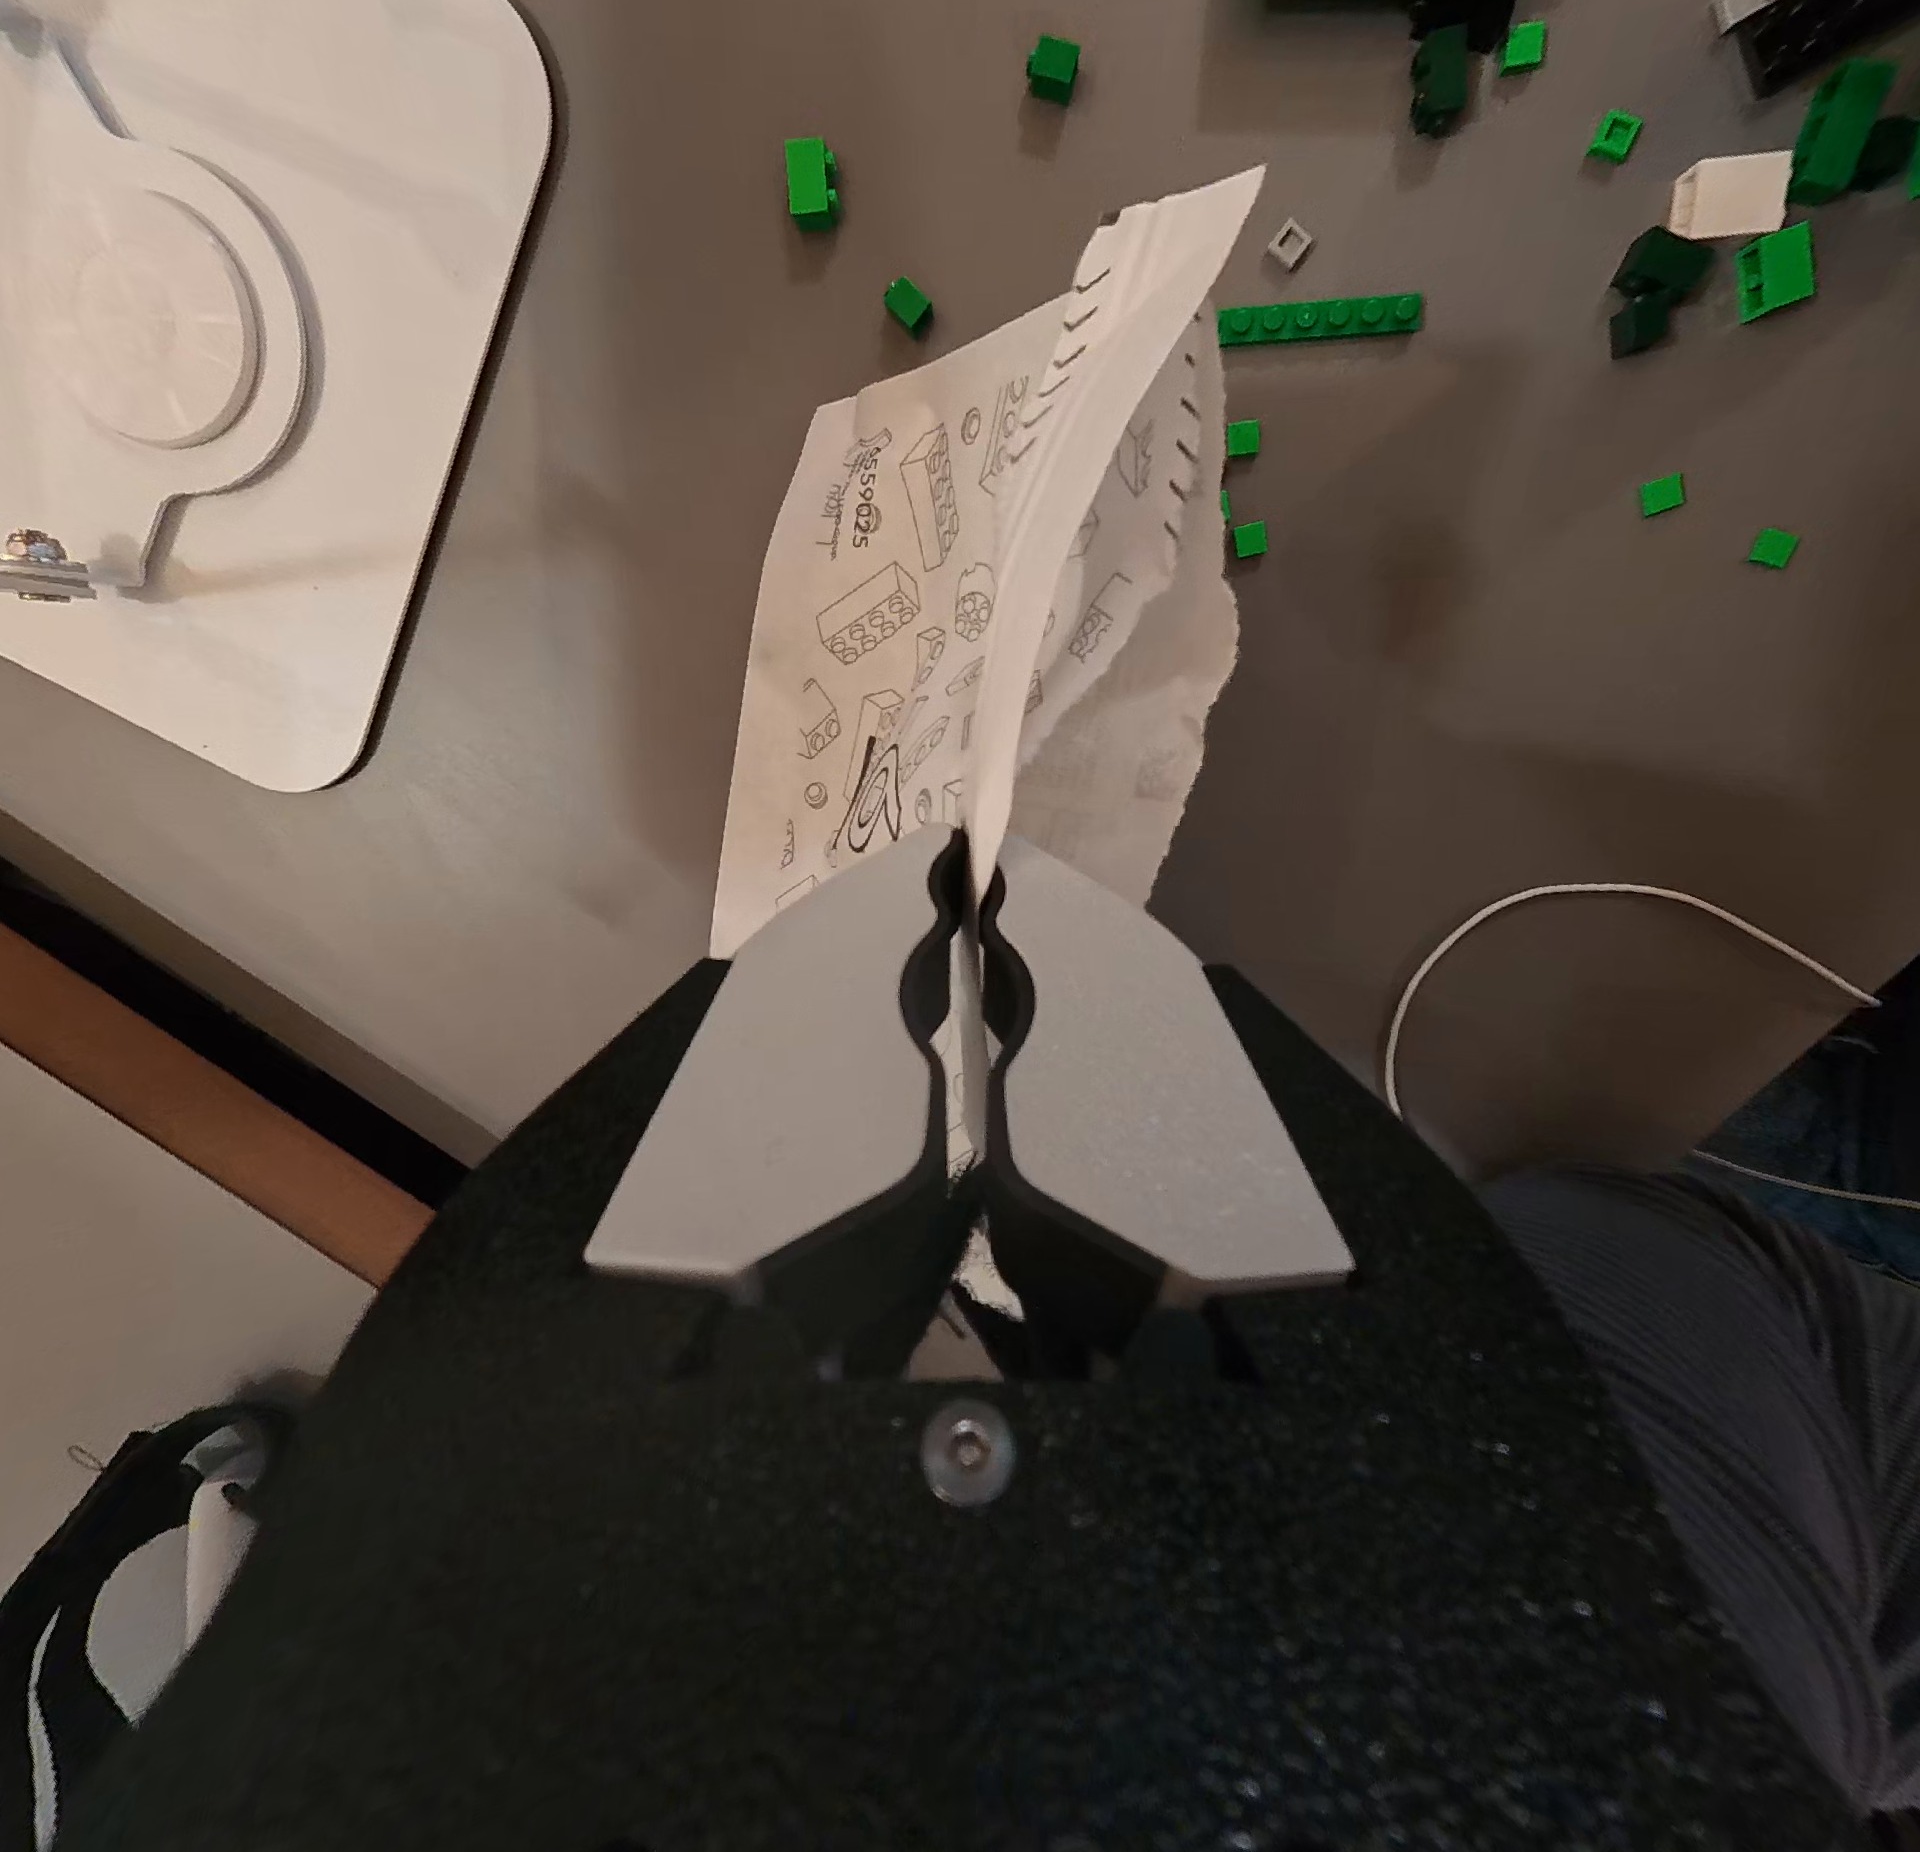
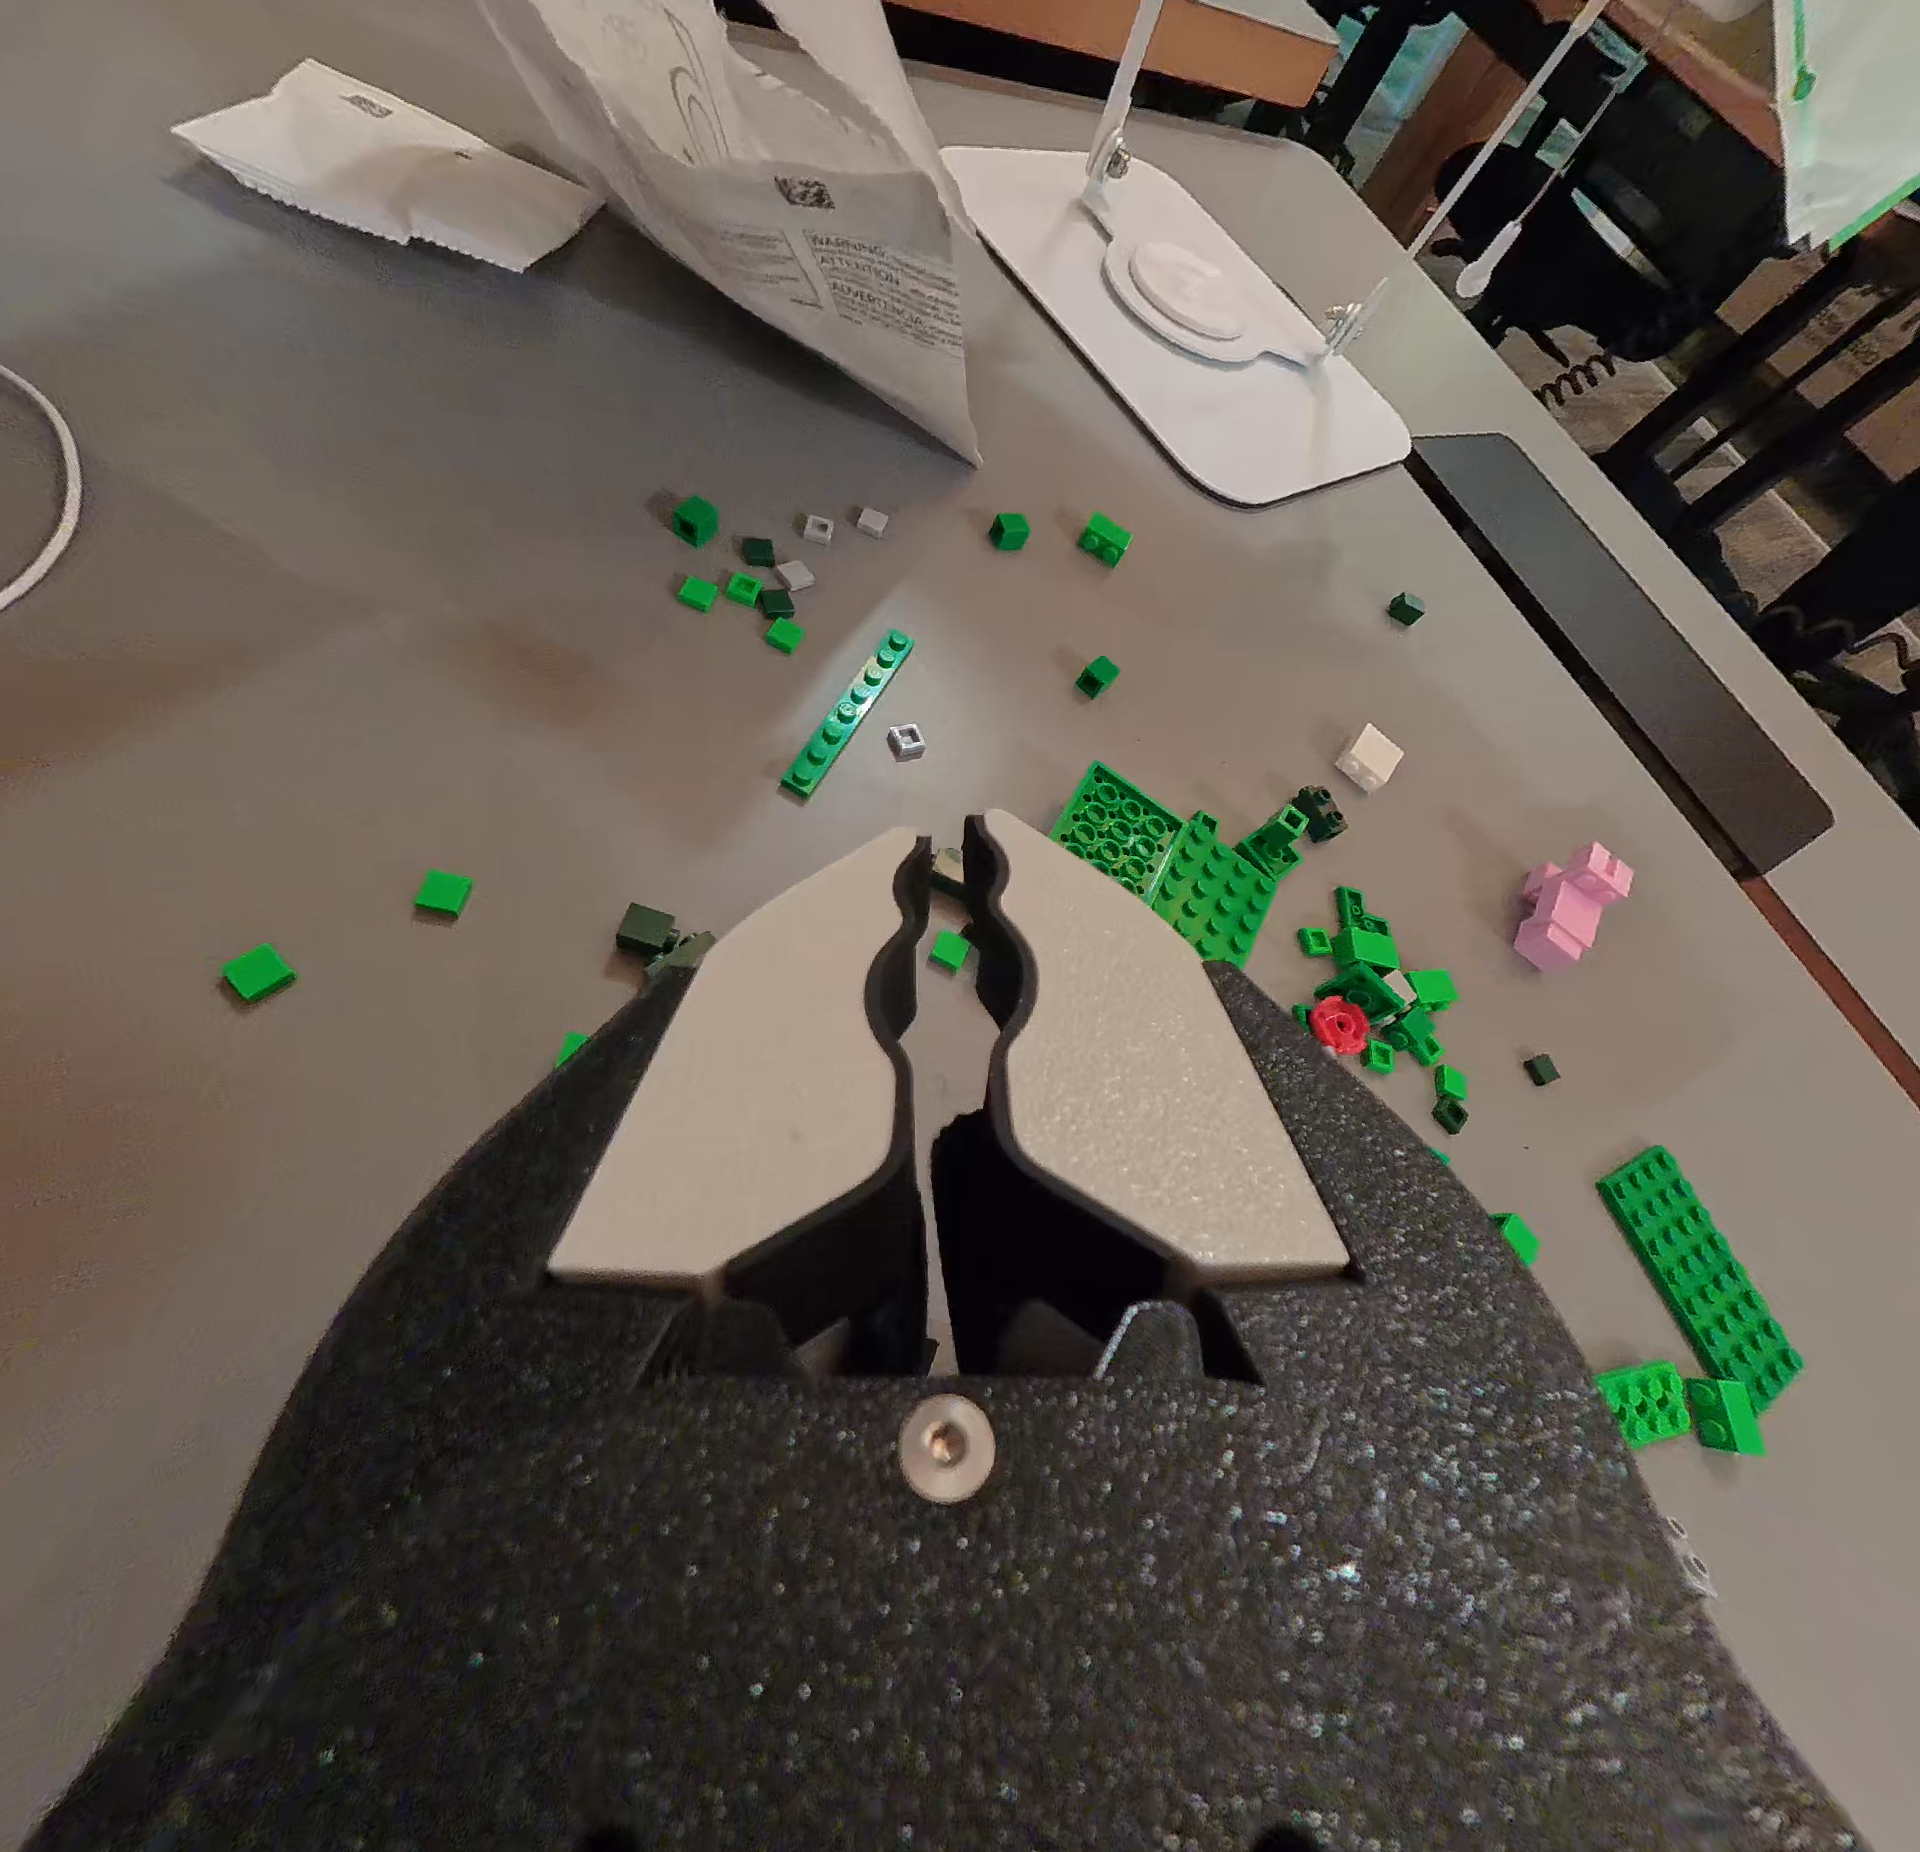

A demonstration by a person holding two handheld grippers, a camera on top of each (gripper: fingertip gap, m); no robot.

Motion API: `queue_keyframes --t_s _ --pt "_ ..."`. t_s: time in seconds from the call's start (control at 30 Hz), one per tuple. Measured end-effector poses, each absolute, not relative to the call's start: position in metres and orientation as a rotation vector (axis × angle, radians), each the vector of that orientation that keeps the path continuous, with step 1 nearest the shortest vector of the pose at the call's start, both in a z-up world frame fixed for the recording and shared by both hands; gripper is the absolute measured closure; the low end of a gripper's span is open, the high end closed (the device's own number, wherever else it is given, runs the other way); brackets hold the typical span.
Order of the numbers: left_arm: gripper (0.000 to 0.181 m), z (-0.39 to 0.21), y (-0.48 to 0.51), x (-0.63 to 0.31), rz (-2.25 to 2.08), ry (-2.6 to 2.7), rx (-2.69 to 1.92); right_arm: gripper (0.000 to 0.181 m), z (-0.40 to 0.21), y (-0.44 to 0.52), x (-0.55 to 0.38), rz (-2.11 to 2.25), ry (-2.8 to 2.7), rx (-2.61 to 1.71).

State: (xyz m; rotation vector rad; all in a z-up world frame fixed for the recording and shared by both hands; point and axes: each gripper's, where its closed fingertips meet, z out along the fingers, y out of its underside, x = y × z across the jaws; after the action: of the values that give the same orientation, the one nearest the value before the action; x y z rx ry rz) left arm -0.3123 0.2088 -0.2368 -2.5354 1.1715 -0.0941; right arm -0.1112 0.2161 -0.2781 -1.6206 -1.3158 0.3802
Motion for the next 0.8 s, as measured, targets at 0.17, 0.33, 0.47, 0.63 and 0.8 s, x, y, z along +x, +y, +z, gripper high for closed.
queue_keyframes --t_s 0.17,0.33,0.47,0.63,0.8 --pt "0.181 -0.236 0.209 -0.312 -0.085 1.176 -2.532 0.175 -0.282 0.213 -0.111 0.421 -1.338 -1.639" --pt "0.181 -0.234 0.210 -0.309 -0.094 1.194 -2.503 0.174 -0.281 0.206 -0.115 0.468 -1.371 -1.611" --pt "0.181 -0.233 0.212 -0.311 -0.127 1.179 -2.490 0.169 -0.287 0.204 -0.118 0.550 -1.377 -1.645" --pt "0.181 -0.232 0.214 -0.314 -0.156 1.159 -2.477 0.137 -0.296 0.218 -0.123 0.517 -1.350 -1.710" --pt "0.181 -0.232 0.215 -0.317 -0.170 1.140 -2.472 0.134 -0.290 0.221 -0.139 0.551 -1.367 -1.704"
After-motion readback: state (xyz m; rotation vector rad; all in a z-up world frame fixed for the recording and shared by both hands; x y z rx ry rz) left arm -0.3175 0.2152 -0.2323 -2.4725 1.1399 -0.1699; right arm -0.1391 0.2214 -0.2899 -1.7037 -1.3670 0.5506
